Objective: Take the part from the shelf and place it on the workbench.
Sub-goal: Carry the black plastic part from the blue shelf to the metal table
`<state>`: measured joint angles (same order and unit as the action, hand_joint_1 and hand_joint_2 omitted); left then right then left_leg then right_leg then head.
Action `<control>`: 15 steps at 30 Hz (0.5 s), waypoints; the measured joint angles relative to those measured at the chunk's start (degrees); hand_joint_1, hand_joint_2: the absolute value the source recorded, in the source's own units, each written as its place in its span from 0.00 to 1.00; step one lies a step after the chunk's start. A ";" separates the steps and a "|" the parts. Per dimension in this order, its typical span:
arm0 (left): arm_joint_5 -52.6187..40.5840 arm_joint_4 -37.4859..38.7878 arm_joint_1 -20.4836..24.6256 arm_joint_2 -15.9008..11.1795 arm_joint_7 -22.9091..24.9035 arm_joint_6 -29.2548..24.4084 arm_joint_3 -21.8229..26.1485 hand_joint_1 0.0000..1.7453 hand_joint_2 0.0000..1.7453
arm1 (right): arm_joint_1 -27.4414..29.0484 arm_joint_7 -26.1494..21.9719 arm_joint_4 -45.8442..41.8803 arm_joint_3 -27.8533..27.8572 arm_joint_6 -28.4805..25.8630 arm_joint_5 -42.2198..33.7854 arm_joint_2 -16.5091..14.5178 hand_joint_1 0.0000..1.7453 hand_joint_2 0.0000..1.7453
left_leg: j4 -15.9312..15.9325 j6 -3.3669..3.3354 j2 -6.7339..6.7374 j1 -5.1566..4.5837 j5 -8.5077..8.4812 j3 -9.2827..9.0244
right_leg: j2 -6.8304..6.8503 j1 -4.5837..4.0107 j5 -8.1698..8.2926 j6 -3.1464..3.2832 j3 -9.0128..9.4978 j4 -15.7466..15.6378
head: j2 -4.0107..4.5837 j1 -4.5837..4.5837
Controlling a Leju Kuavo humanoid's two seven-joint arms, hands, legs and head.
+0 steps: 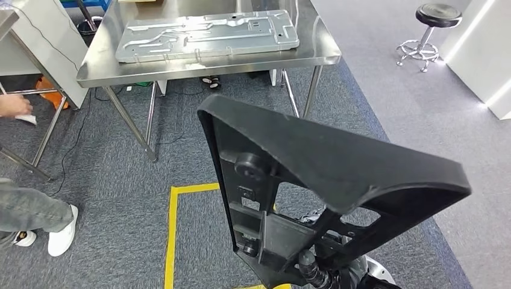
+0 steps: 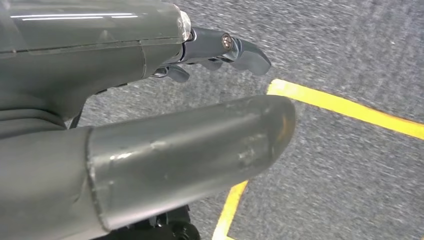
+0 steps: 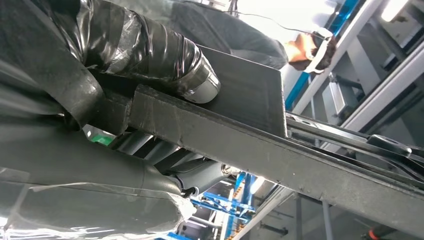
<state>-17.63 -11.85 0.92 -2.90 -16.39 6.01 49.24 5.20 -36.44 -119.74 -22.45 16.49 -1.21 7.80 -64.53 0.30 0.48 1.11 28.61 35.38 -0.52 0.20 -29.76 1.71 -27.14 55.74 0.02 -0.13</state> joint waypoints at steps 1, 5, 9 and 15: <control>-0.06 0.00 -0.02 -0.04 -0.04 0.01 0.02 0.00 0.00 | 0.31 -0.15 -0.10 0.00 -0.13 0.43 0.00 1.00 1.00 | 3.79 -0.45 0.04 -0.27 -1.90 -1.23 | -0.04 -0.05 -0.59 -0.23 0.77 -0.18 | 0.00 0.01; -0.26 -0.03 0.01 -0.21 -0.14 0.15 0.09 0.00 0.00 | 1.51 -0.61 -1.05 0.00 -0.85 1.81 0.02 1.00 1.00 | 8.56 -2.01 0.05 -0.98 -1.90 -3.89 | -0.23 0.14 -1.27 -1.75 2.84 -0.24 | 0.00 0.01; -0.40 -0.04 0.05 -0.26 -0.16 0.17 0.25 0.00 0.00 | 1.49 -0.56 -1.36 -0.02 -1.28 2.03 0.04 1.00 1.00 | 9.24 -3.08 -0.11 -0.56 -1.19 -6.34 | 0.05 0.43 -3.13 -3.02 -1.83 8.74 | 0.00 0.02; -1.00 -0.03 -0.04 -0.15 -0.40 0.32 0.45 0.00 0.00 | 1.64 0.04 -1.34 -0.02 -1.84 1.62 0.26 1.00 1.00 | 9.58 -2.43 -0.37 -0.12 2.65 -10.88 | 0.30 0.63 -2.09 -3.43 -10.69 10.17 | 0.00 0.02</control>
<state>-18.63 -11.88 0.88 -3.05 -16.79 6.33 49.70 6.84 -36.40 -121.08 -22.47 14.65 0.41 8.06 -54.95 -2.13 0.11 0.98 31.27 24.50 -0.22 0.83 -31.85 -1.71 -37.82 65.91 0.02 -0.11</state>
